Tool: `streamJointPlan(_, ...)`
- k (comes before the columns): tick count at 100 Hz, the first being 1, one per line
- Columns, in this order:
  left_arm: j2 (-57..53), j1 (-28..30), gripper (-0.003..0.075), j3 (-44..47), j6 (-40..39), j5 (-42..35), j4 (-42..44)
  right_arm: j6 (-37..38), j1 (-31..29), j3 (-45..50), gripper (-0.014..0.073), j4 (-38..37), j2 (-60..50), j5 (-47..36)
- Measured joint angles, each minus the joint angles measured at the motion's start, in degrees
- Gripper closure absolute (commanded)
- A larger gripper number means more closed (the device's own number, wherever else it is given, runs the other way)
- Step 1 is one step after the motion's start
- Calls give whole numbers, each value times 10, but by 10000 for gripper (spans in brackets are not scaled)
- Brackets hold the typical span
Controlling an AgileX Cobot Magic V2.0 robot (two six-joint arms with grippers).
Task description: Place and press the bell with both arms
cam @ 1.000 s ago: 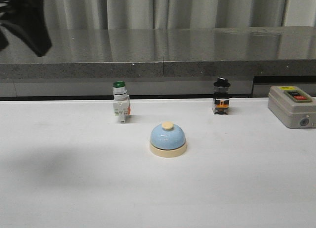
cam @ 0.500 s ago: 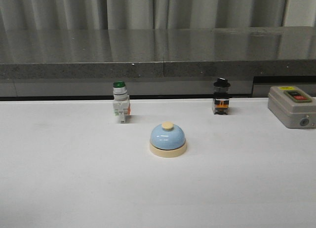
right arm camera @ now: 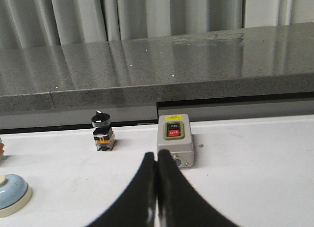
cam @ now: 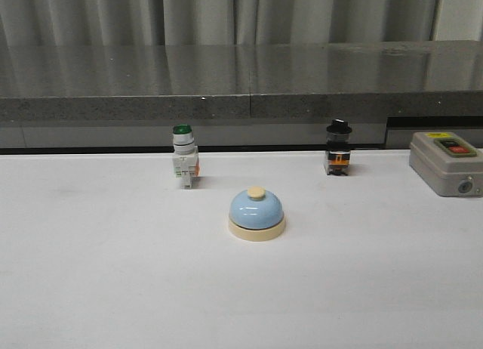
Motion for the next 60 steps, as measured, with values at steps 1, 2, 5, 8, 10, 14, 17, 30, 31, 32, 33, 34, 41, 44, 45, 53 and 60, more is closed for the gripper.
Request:
streamJointPlan(1,-2,0,603,0,0,0,0,0,0,0,658,0,0,0)
streamJointPlan(2,-2,0,614,0,0,0,0,0,0,0,658,0,0,0)
streamJointPlan(5,-3,0,670,0,0,0,0,0,0,0,658,0,0,0)
streamJointPlan(8,-3,0,712,0,0,0,1,0,0,0,658,0,0,0)
streamJointPlan(10,-3,0,741,0,0,0,1,0,0,0,658,0,0,0)
streamJointPlan(14,-3,0,741,0,0,0,1,0,0,0,658,0,0,0)
streamJointPlan(17,-3,0,741,0,0,0,1,0,0,0,658,0,0,0)
streamJointPlan(30,-3,0,741,0,0,0,1,0,0,0,658,0,0,0)
streamJointPlan(31,-3,0,741,0,0,0,1,0,0,0,658,0,0,0)
streamJointPlan(32,-3,0,741,0,0,0,1,0,0,0,658,0,0,0)
streamJointPlan(33,-3,0,741,0,0,0,1,0,0,0,658,0,0,0)
streamJointPlan(34,-3,0,741,0,0,0,1,0,0,0,658,0,0,0)
streamJointPlan(41,-3,0,741,0,0,0,1,0,0,0,658,0,0,0)
streamJointPlan(44,-3,0,741,0,0,0,1,0,0,0,658,0,0,0)
streamJointPlan(45,-3,0,741,0,0,0,1,0,0,0,658,0,0,0)
streamJointPlan(53,-3,0,741,0,0,0,1,0,0,0,658,0,0,0)
streamJointPlan(60,-3,0,741,0,0,0,1,0,0,0,658,0,0,0)
